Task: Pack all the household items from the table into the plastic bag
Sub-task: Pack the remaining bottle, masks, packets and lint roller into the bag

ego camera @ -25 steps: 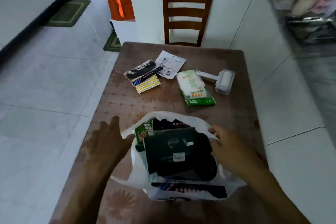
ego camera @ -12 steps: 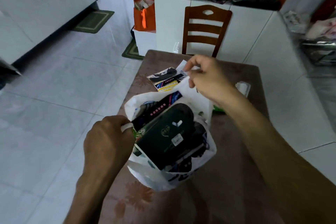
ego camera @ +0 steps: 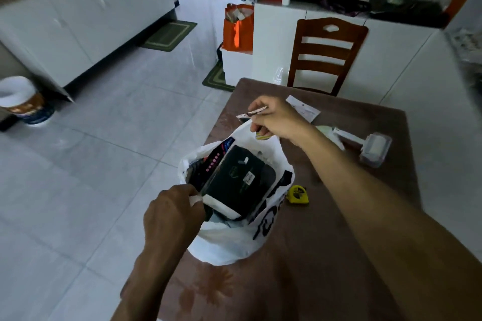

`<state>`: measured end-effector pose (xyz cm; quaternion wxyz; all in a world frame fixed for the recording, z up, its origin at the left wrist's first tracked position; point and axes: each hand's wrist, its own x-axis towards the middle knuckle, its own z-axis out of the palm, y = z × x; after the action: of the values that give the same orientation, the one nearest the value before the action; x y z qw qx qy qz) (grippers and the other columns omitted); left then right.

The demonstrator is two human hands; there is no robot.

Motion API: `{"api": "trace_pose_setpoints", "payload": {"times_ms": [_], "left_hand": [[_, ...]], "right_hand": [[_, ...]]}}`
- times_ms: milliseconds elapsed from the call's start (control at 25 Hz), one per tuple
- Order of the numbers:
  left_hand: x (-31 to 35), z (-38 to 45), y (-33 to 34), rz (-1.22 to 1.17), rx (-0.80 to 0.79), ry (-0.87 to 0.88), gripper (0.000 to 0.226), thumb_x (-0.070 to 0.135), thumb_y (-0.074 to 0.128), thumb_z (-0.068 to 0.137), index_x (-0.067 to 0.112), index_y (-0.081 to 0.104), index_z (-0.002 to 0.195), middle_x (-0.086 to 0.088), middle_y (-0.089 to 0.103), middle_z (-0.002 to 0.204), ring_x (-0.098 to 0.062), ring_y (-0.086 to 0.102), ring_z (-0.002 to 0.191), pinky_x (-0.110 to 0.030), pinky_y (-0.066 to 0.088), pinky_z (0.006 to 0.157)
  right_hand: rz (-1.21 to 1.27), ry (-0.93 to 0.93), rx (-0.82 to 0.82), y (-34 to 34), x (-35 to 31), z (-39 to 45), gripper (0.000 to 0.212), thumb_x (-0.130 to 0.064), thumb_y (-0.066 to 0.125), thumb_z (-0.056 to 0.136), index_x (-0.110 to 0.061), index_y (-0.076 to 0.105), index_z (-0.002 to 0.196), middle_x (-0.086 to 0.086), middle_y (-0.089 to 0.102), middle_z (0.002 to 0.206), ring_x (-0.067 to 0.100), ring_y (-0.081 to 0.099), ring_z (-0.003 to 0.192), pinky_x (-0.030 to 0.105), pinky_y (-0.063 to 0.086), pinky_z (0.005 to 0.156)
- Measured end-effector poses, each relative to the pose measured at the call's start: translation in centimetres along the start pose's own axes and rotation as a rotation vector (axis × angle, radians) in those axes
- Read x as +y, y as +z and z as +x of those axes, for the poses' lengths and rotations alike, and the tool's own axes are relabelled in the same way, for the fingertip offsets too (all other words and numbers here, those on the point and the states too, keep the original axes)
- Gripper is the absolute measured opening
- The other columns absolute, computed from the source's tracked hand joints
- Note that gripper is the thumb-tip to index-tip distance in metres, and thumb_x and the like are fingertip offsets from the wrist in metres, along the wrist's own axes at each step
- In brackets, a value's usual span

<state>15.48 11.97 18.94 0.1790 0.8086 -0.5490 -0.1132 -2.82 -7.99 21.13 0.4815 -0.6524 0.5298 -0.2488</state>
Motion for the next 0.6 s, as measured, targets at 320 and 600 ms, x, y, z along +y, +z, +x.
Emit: {"api": "trace_pose_setpoints", "payload": {"times_ms": [320, 600], "left_hand": [[2.9, 1.3, 1.4, 0.2, 0.005, 0.236, 0.038, 0.031, 0.079, 0.072, 0.017, 0.071, 0.106, -0.006, 0.064, 0.112, -0.03, 0.056, 0.094, -0.042, 0.05, 0.071], [4.0, 1.4, 2.2, 0.197, 0.021, 0.241, 0.02, 0.023, 0.079, 0.074, 0.017, 0.073, 0.092, -0.001, 0.073, 0.096, -0.028, 0.062, 0.081, -0.038, 0.047, 0.07]], "right_hand": [[-0.019, 0.256, 0.357, -2.2, 14.4, -2.2, 0.017, -0.014, 0.058, 0.091, -0.024, 0.063, 0.104, 0.003, 0.068, 0.109, 0.016, 0.063, 0.084, 0.028, 0.047, 0.064], [-0.511, 0.321, -0.153, 1.5, 30.3, -2.6, 0.041, -0.018, 0.066, 0.087, -0.005, 0.056, 0.125, 0.018, 0.056, 0.129, 0.035, 0.052, 0.12, 0.042, 0.042, 0.101]]}}
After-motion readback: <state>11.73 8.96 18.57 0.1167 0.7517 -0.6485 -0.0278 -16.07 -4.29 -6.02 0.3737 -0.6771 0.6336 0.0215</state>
